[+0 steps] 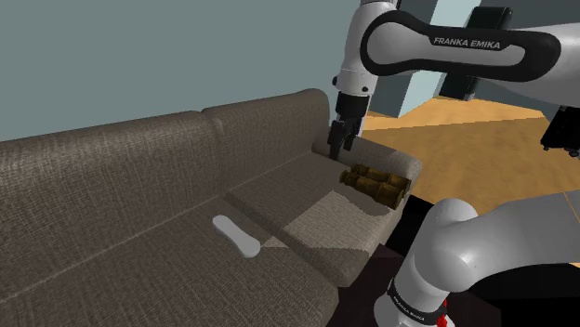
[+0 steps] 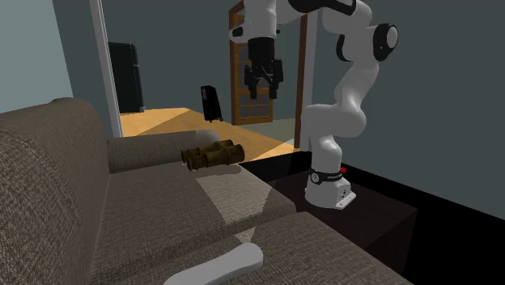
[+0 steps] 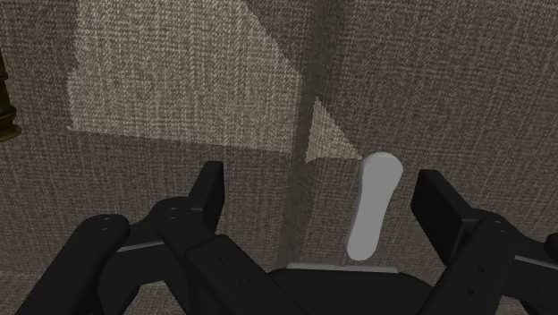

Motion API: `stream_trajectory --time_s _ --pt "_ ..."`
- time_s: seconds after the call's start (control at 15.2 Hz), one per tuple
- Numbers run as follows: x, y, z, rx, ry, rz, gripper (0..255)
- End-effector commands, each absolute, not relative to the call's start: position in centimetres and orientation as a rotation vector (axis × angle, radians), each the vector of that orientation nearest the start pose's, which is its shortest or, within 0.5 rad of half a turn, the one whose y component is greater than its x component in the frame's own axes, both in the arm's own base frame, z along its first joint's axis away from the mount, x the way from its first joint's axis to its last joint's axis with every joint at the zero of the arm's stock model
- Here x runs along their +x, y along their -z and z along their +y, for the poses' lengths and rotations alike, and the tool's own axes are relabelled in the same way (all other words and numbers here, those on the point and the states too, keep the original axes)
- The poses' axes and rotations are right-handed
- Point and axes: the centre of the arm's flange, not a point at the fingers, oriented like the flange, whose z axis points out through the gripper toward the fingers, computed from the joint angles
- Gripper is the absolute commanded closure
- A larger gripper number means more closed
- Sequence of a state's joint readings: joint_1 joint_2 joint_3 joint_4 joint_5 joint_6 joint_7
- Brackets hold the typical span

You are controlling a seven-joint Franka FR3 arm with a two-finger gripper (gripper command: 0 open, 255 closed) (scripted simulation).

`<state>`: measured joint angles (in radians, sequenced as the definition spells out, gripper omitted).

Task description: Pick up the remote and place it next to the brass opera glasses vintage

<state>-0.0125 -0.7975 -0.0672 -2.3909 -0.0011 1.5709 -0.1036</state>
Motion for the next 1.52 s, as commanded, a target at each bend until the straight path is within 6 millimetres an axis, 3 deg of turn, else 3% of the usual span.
stream_trajectory --time_s 0.0,1.45 --pt "30.2 -57.7 -3.0 -3.092 -0.031 -0.069 0" --pt "46.4 -37.0 9.3 -3.115 -0.008 -0.066 0"
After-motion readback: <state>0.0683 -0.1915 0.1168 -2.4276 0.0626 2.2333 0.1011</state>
